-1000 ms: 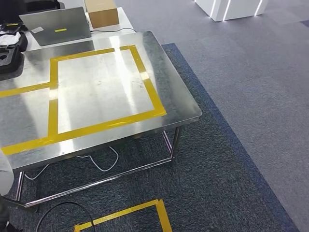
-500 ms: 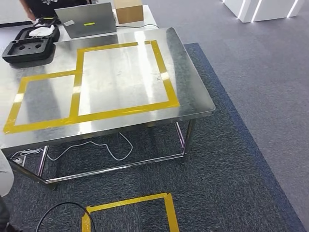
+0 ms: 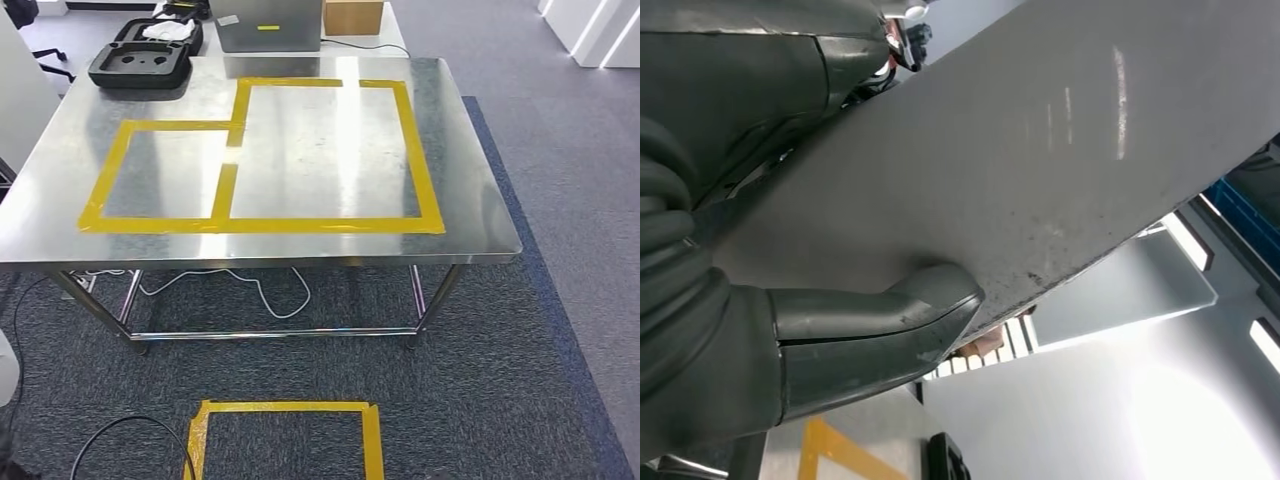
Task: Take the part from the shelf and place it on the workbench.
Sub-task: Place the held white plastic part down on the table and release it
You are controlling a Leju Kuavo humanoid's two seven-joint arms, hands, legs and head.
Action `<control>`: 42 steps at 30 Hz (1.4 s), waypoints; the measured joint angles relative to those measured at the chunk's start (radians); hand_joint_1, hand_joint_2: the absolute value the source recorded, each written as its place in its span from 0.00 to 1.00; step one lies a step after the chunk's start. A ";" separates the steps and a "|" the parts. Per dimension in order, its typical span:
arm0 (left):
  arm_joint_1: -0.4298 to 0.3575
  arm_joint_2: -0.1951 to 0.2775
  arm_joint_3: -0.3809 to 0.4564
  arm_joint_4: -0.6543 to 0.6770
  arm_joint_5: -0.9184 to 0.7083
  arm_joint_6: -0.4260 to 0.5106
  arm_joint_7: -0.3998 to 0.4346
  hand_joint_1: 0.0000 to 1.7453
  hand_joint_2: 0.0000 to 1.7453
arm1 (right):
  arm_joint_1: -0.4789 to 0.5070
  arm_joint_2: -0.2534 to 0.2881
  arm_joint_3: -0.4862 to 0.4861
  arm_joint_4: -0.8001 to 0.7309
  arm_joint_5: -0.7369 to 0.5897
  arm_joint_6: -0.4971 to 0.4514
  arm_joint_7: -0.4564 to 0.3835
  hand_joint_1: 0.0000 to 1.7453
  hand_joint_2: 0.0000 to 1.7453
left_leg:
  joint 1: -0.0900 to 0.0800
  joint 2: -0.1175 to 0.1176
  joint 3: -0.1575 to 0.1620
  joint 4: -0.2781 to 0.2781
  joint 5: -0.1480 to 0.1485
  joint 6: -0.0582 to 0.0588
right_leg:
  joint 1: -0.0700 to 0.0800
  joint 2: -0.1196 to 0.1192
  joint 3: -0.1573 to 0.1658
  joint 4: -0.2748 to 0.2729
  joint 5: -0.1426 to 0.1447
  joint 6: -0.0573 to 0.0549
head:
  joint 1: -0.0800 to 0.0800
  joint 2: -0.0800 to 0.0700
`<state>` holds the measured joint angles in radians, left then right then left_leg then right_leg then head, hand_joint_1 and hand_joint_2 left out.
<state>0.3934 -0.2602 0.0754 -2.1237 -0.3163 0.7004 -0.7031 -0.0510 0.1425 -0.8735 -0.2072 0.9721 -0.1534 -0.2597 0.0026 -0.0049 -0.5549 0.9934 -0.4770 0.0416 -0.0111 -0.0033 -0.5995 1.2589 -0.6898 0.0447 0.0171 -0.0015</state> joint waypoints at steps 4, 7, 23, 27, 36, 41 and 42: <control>0.001 0.000 0.004 0.000 0.003 0.000 0.000 1.00 1.00 | 0.001 0.000 -0.005 0.000 0.000 0.000 -0.002 0.00 1.00 | -0.007 -0.020 0.013 0.001 -0.011 -0.002 | 0.002 0.006 0.030 -0.161 0.144 -0.013 | 0.000 0.000; 0.001 0.000 0.008 0.000 0.003 0.000 0.000 1.00 1.00 | 0.000 0.000 -0.009 0.000 0.000 0.000 -0.002 0.00 1.00 | -0.011 -0.025 0.011 0.005 -0.019 -0.015 | 0.004 0.013 0.075 -0.269 0.166 -0.024 | -0.001 0.000; 0.005 0.002 0.011 0.003 0.004 -0.002 0.002 1.00 1.00 | -0.003 0.007 -0.018 -0.001 -0.006 0.006 0.006 0.00 1.00 | 0.006 -0.045 -0.058 0.043 0.016 -0.040 | -0.016 0.041 0.178 -0.294 0.092 -0.007 | -0.023 0.000; 0.004 0.002 0.012 0.003 0.003 -0.002 0.001 1.00 1.00 | -0.004 0.007 -0.018 -0.001 -0.006 0.007 0.005 0.00 1.00 | 0.009 -0.019 -0.014 0.020 -0.011 -0.011 | -0.015 0.027 0.120 -0.184 0.098 0.008 | -0.018 0.000; 0.004 0.003 0.012 0.006 0.009 -0.003 0.001 1.00 1.00 | 0.008 0.007 -0.024 -0.001 -0.006 0.009 0.004 0.00 1.00 | -0.009 0.052 0.118 0.015 -0.120 -0.003 | 0.020 -0.042 -0.072 -0.180 0.209 -0.034 | -0.016 0.000; 0.002 0.005 0.011 0.011 0.004 -0.003 0.001 1.00 1.00 | 0.005 0.008 -0.028 -0.001 0.000 0.006 0.004 0.00 1.00 | -0.015 0.054 0.121 0.065 -0.124 -0.031 | 0.016 -0.017 -0.044 -0.222 0.238 -0.049 | -0.019 0.000; 0.001 0.005 0.011 0.011 0.003 -0.002 0.001 1.00 1.00 | 0.004 0.008 -0.028 -0.002 0.001 0.006 0.003 0.00 1.00 | -0.012 0.041 0.096 0.112 -0.130 -0.037 | 0.011 -0.007 -0.035 -0.229 0.236 -0.052 | -0.020 0.000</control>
<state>0.3947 -0.2553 0.0862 -2.1124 -0.3135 0.6979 -0.7023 -0.0474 0.1507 -0.9020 -0.2088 0.9728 -0.1472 -0.2563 -0.0098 0.0356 -0.4592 1.1053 -0.6070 0.0047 -0.0004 -0.0099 -0.6342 1.0300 -0.4538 -0.0069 -0.0031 -0.0011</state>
